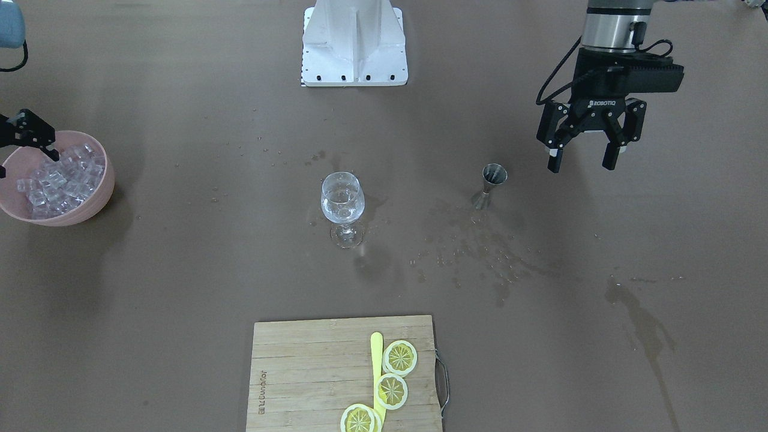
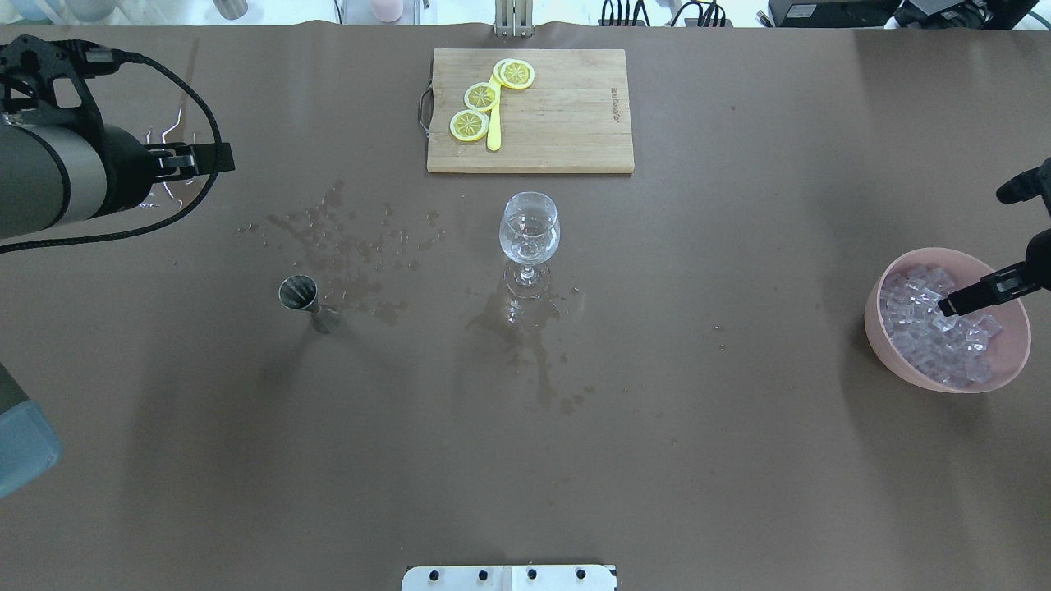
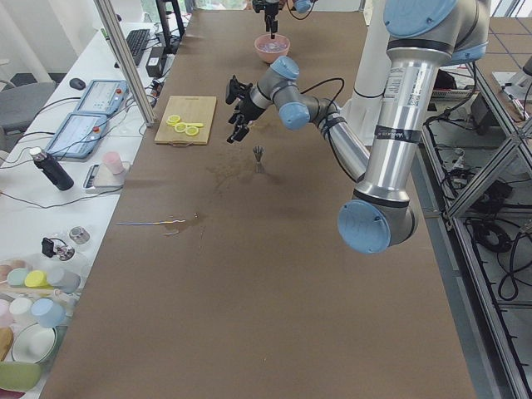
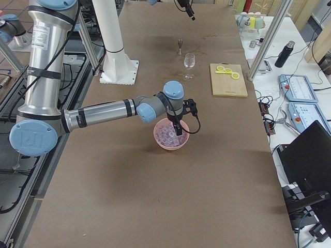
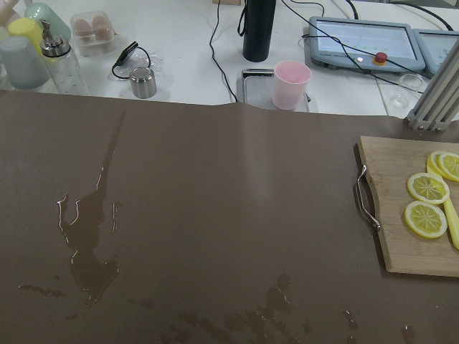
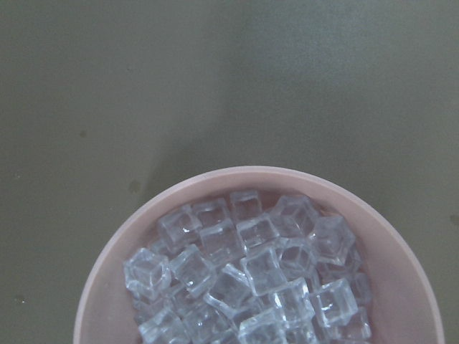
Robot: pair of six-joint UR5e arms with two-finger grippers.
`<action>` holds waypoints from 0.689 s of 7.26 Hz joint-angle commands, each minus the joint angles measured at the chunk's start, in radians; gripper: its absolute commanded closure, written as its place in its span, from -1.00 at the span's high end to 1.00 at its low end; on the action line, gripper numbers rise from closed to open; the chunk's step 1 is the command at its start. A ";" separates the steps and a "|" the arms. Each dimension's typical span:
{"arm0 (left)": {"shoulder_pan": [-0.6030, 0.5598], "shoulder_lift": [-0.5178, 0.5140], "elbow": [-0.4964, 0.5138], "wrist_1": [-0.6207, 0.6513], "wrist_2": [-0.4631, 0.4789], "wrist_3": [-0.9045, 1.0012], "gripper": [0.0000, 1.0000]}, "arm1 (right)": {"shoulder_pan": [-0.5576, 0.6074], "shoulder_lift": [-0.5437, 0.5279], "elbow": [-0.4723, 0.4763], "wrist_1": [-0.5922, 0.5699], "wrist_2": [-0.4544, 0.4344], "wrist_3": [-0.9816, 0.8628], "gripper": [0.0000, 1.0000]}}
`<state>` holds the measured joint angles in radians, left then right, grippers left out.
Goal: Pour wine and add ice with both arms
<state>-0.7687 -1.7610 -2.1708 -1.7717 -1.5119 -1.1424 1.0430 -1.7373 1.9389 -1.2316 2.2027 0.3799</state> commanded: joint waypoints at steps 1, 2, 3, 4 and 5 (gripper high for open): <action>-0.006 0.001 0.000 0.000 -0.001 0.003 0.94 | -0.073 0.007 -0.005 0.000 -0.078 0.007 0.88; -0.006 0.001 0.000 0.000 -0.001 0.003 0.95 | -0.092 0.007 -0.006 -0.002 -0.112 0.004 0.85; -0.006 0.003 -0.001 0.000 -0.001 0.003 0.94 | -0.096 0.007 -0.009 -0.002 -0.116 0.001 0.83; -0.006 0.003 -0.001 0.000 -0.001 0.003 0.94 | -0.097 0.007 -0.015 -0.002 -0.117 -0.004 0.80; -0.006 0.003 -0.001 0.000 -0.001 0.003 0.94 | -0.098 0.015 -0.026 -0.002 -0.117 -0.009 0.73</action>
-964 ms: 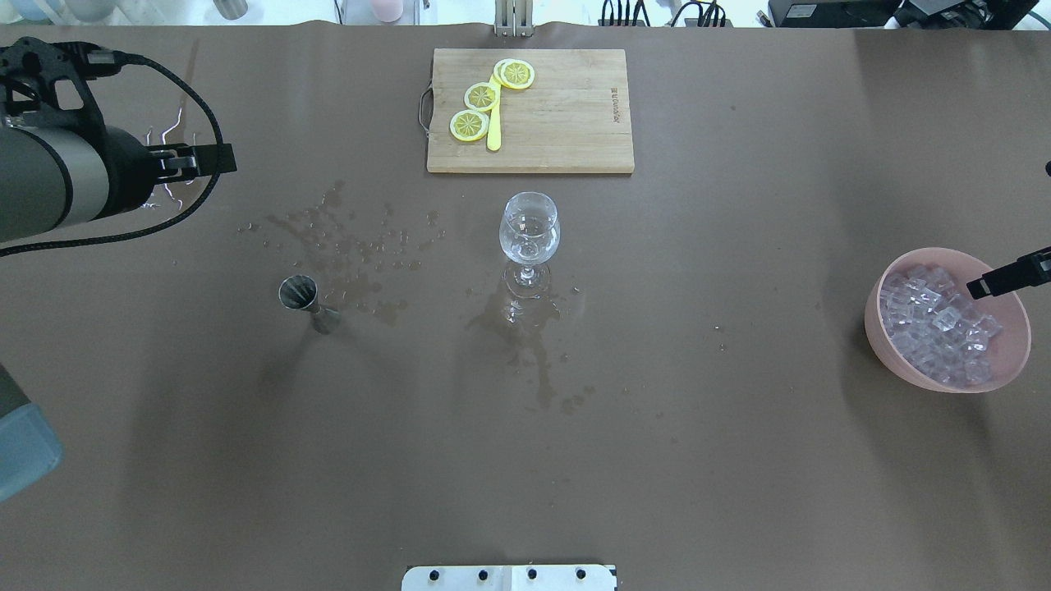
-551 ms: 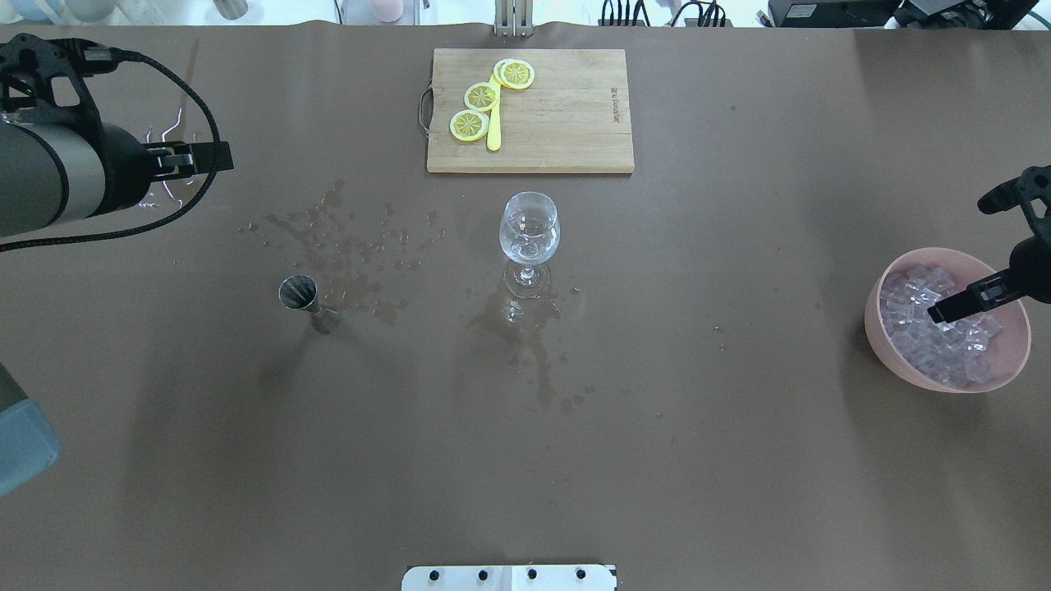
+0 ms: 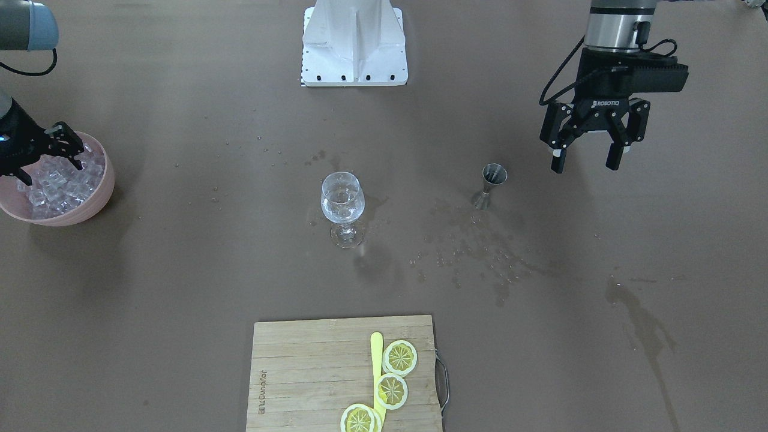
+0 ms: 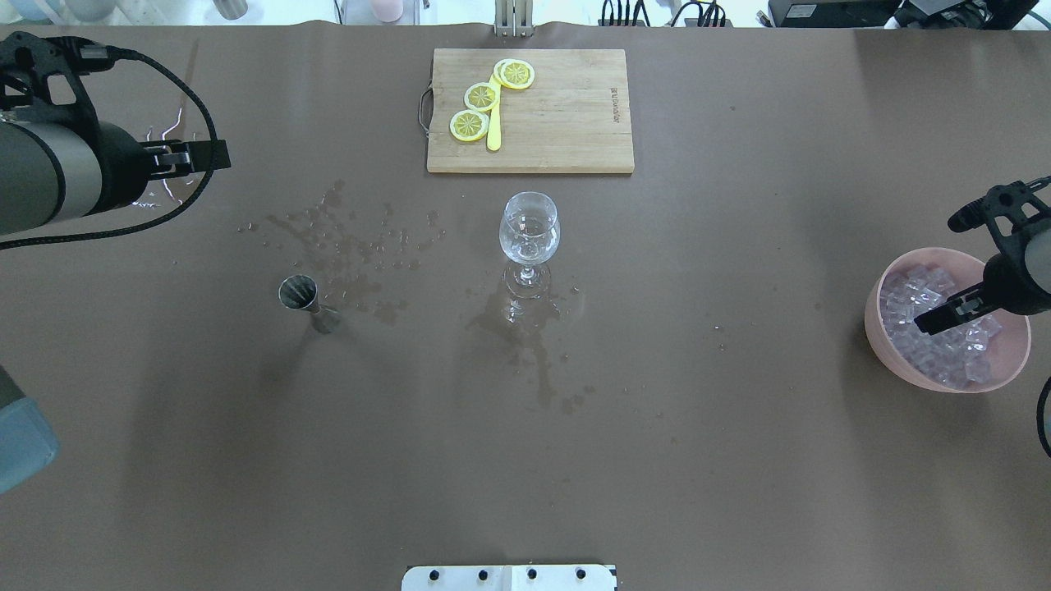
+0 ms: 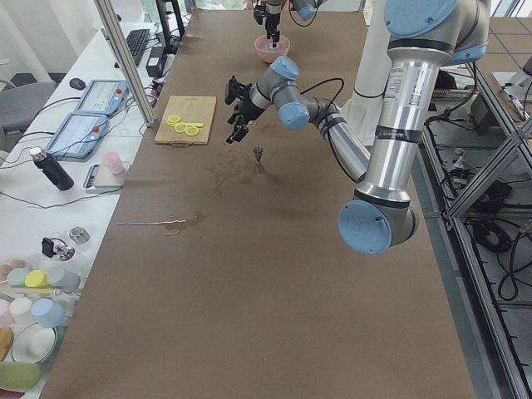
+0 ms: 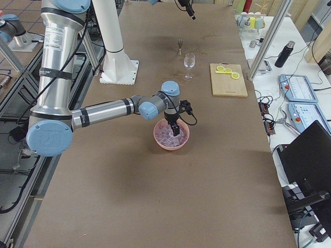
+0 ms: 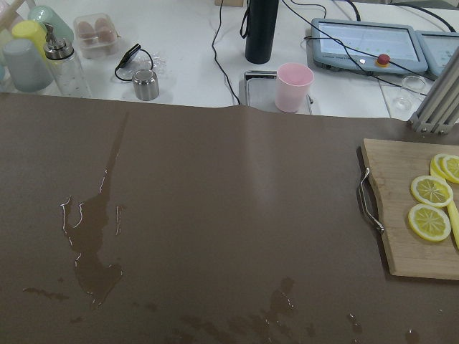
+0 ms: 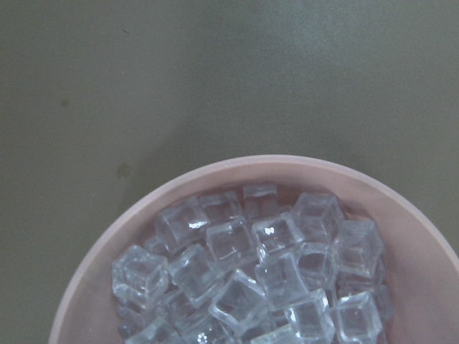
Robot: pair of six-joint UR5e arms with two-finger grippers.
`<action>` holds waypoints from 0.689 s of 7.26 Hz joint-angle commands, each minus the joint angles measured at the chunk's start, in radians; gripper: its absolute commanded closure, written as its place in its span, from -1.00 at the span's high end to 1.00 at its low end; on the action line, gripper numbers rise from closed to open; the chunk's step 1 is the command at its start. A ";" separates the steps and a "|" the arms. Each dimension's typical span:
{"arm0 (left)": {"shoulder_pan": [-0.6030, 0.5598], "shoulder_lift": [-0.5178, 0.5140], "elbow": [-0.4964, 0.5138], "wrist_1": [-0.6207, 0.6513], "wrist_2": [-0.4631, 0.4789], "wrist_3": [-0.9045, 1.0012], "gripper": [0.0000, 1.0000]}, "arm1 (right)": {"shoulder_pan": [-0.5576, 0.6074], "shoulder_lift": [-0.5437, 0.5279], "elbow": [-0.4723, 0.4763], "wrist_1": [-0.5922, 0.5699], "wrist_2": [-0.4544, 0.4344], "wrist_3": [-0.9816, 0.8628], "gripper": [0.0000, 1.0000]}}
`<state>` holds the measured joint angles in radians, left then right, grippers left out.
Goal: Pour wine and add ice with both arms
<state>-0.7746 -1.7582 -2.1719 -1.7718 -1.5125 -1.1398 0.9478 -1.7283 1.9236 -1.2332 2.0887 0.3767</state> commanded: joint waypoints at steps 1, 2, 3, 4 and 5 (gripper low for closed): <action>0.000 -0.001 0.001 0.000 0.000 0.000 0.94 | -0.006 0.004 -0.017 0.000 -0.004 -0.008 0.72; 0.000 -0.003 0.001 0.000 0.000 0.000 0.94 | -0.009 0.004 -0.017 0.000 -0.003 -0.009 0.68; 0.000 -0.004 0.001 0.000 0.000 0.000 0.94 | -0.009 0.004 -0.018 -0.002 -0.003 -0.009 0.56; 0.000 -0.004 0.001 0.000 0.000 0.000 0.94 | -0.009 0.004 -0.018 -0.003 -0.003 -0.009 0.50; 0.000 -0.004 0.001 0.000 0.000 0.000 0.94 | -0.009 0.004 -0.020 -0.006 -0.003 -0.009 0.40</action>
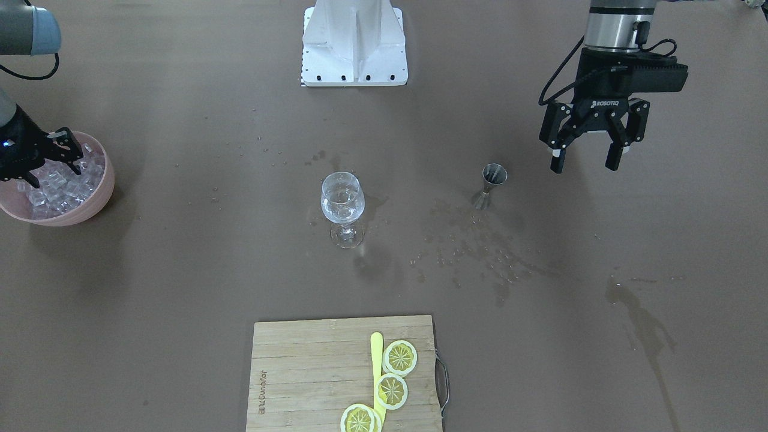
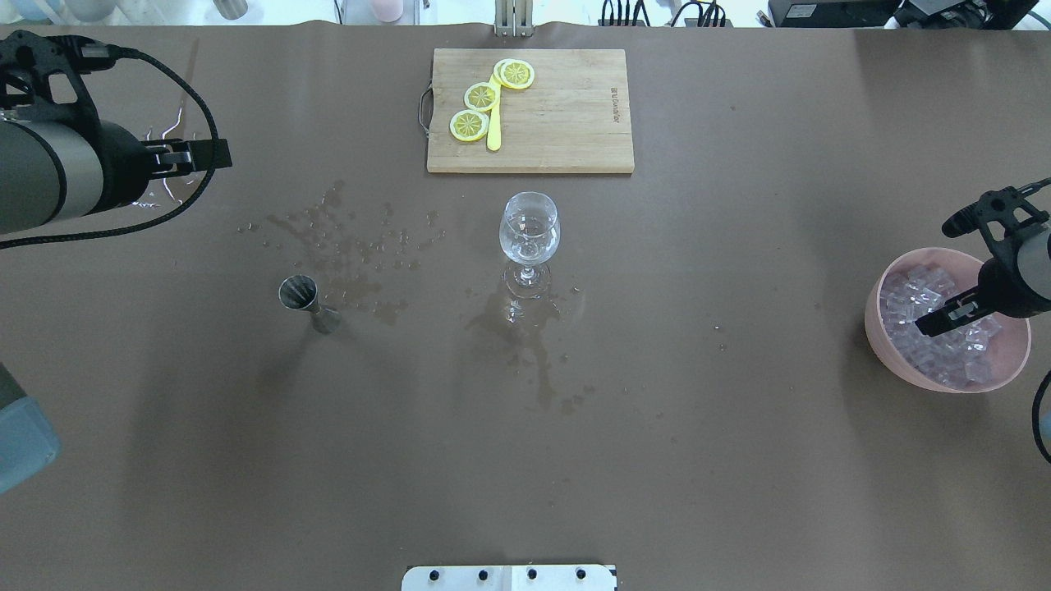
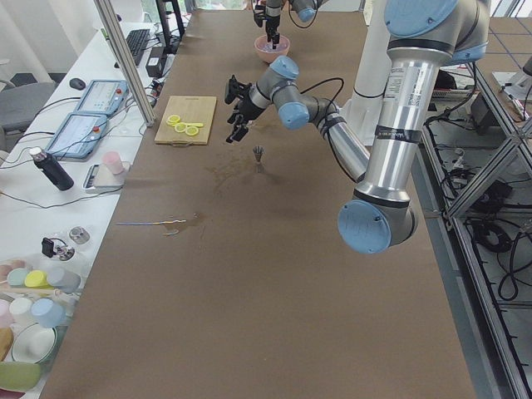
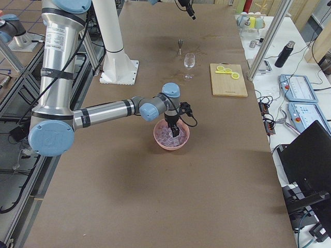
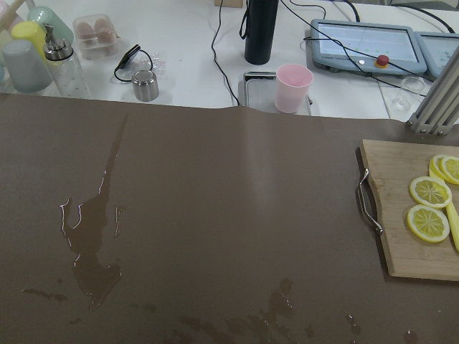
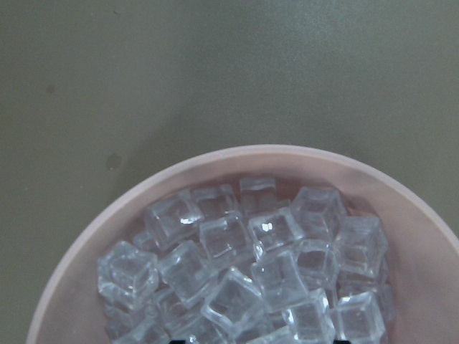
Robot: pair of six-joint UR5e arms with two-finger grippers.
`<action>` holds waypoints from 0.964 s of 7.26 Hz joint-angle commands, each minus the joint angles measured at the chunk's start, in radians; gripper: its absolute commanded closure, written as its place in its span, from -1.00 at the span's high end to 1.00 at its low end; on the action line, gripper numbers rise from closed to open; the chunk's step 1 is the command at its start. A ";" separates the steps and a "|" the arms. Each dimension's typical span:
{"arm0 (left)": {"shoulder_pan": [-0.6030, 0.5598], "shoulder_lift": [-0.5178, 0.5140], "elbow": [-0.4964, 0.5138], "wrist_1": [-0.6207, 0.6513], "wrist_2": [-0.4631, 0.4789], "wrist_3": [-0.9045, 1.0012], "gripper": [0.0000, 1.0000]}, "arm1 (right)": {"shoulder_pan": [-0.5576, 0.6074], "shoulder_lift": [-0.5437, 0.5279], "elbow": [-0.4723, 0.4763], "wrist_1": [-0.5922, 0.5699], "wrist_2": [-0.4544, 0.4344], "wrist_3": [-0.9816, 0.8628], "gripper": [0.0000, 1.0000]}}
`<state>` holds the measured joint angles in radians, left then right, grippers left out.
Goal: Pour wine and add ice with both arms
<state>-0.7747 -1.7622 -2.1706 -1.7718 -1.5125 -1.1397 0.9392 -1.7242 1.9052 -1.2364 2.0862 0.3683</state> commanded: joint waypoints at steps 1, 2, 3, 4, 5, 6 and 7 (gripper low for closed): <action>0.000 0.000 0.000 0.000 0.000 0.000 0.94 | -0.003 0.000 -0.001 -0.003 -0.002 0.000 0.37; 0.000 0.000 0.000 0.000 0.000 0.000 0.95 | -0.003 0.000 -0.003 -0.005 -0.002 -0.002 0.36; 0.000 -0.002 0.000 0.000 -0.002 0.000 0.94 | -0.003 0.000 -0.006 -0.005 0.000 -0.011 0.36; 0.000 -0.003 -0.001 0.000 -0.002 0.000 0.94 | -0.003 0.000 -0.008 -0.005 0.000 -0.014 0.29; 0.000 -0.003 -0.001 0.000 -0.002 0.000 0.94 | -0.003 -0.001 -0.008 -0.005 0.000 -0.017 0.10; 0.000 -0.003 -0.001 0.000 -0.002 0.000 0.94 | -0.002 -0.001 -0.006 -0.003 0.000 -0.020 0.04; 0.000 -0.002 -0.001 0.000 -0.002 0.000 0.94 | -0.002 0.000 -0.006 -0.005 0.000 -0.026 -0.29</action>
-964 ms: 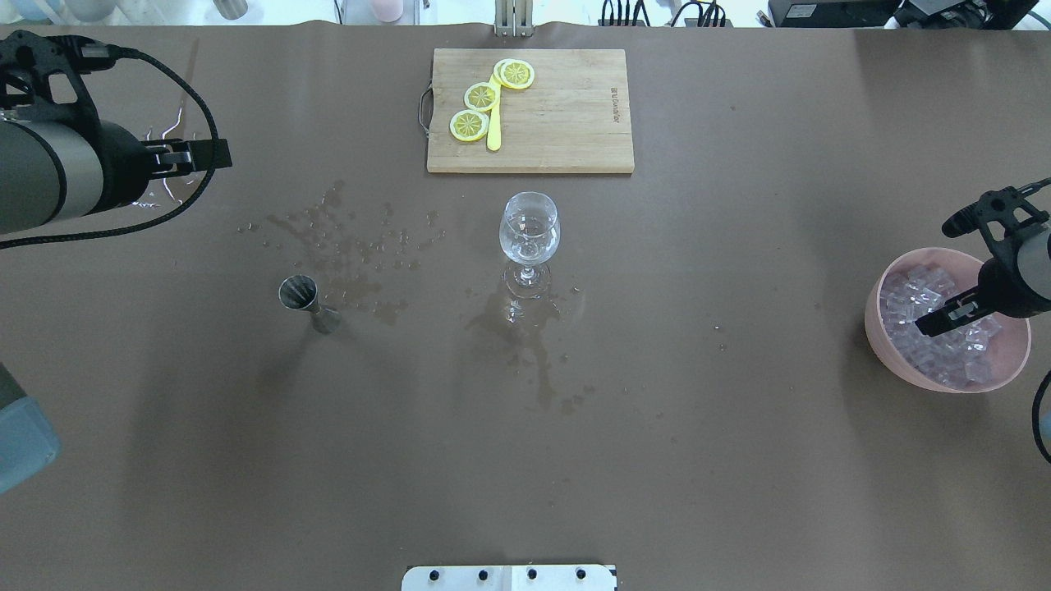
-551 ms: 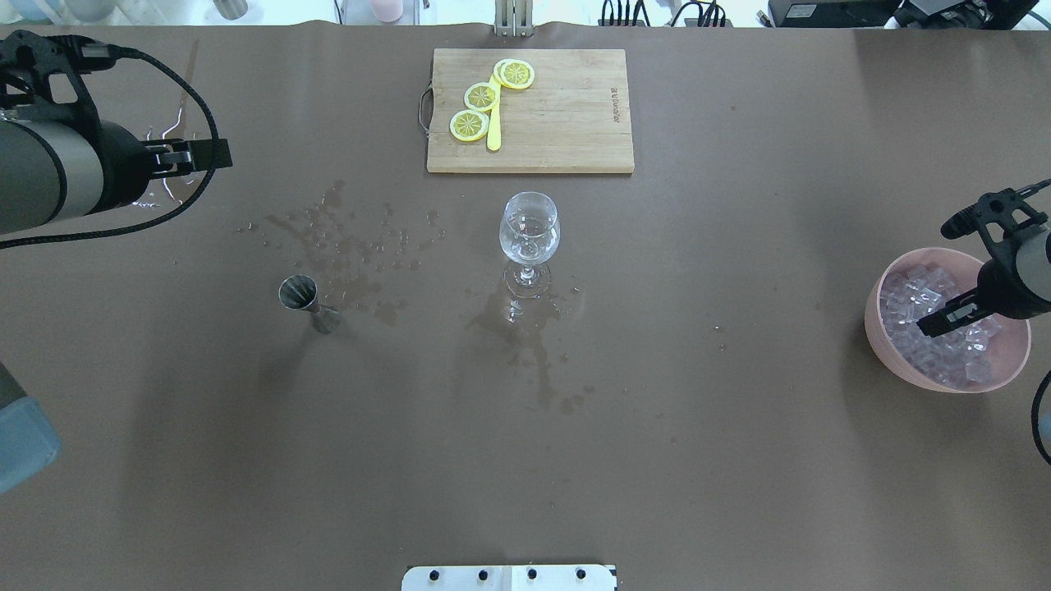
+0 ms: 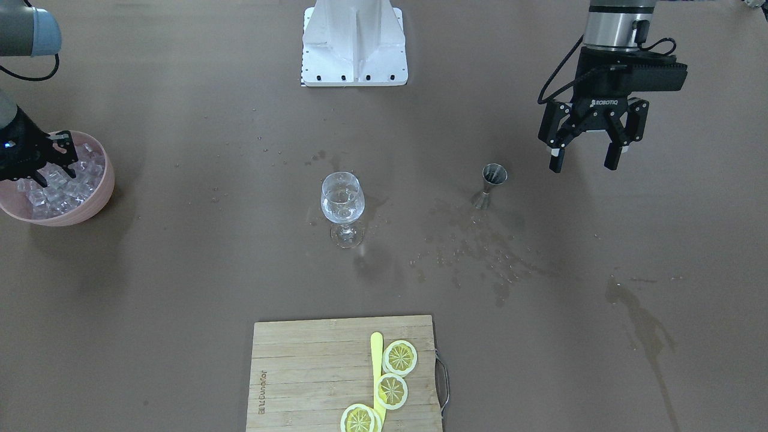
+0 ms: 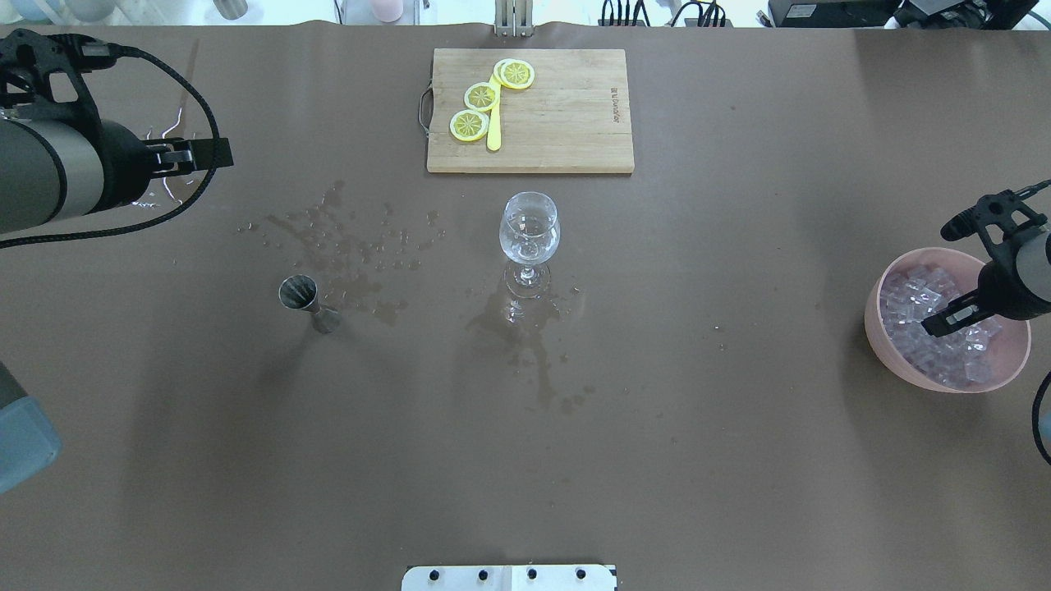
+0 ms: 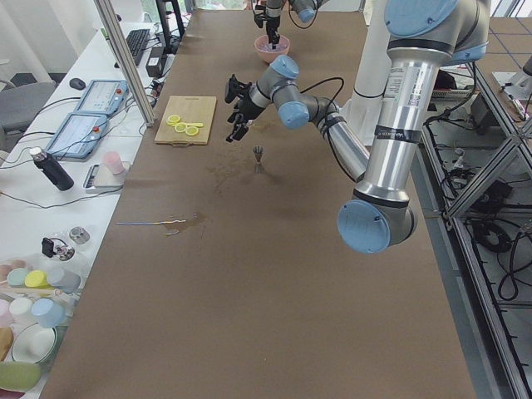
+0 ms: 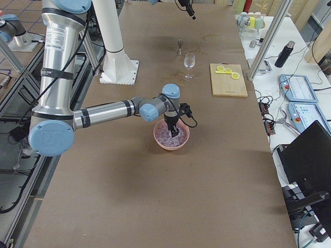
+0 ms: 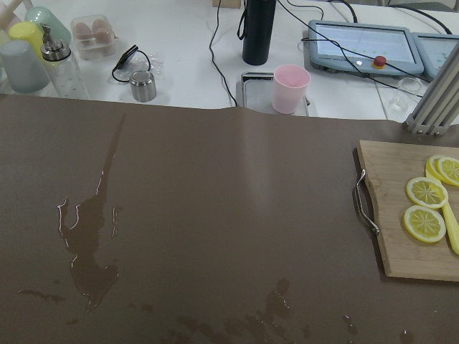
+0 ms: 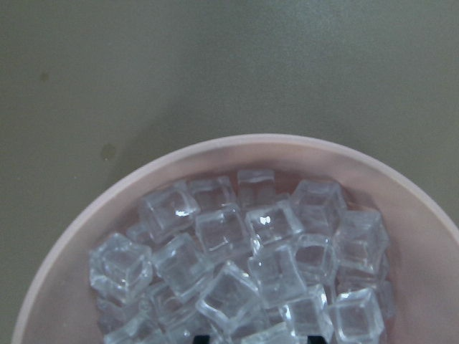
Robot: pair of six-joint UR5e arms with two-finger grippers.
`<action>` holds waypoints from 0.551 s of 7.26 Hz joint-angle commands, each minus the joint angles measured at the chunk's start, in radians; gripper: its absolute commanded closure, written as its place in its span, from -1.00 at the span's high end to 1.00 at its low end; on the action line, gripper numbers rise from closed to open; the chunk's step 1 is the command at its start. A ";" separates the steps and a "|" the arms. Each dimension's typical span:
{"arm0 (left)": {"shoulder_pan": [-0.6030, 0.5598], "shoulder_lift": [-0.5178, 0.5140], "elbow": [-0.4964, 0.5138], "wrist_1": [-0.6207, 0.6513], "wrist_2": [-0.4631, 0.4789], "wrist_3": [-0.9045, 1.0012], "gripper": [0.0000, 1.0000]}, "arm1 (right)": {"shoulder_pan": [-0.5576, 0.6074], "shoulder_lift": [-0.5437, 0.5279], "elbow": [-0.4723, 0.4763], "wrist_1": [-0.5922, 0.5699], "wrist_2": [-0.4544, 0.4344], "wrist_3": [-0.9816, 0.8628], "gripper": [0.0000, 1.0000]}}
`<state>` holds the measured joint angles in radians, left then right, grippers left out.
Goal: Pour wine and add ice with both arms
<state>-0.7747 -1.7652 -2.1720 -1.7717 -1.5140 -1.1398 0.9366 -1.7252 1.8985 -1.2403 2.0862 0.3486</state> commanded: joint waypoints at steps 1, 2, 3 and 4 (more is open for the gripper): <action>0.000 0.001 0.000 0.000 0.000 0.000 0.94 | 0.001 0.003 0.002 -0.001 0.002 -0.007 -0.68; 0.000 0.001 0.000 0.000 0.000 0.000 0.94 | 0.007 0.003 0.010 0.001 0.006 -0.008 -1.00; -0.002 0.001 0.000 0.000 0.000 0.000 0.94 | 0.051 0.003 0.019 0.001 0.020 -0.020 -1.00; -0.003 0.003 0.001 0.000 -0.002 0.000 0.94 | 0.089 0.003 0.036 -0.005 0.043 -0.031 -1.00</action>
<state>-0.7762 -1.7637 -2.1719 -1.7718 -1.5144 -1.1398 0.9816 -1.7228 1.9175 -1.2410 2.1066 0.3300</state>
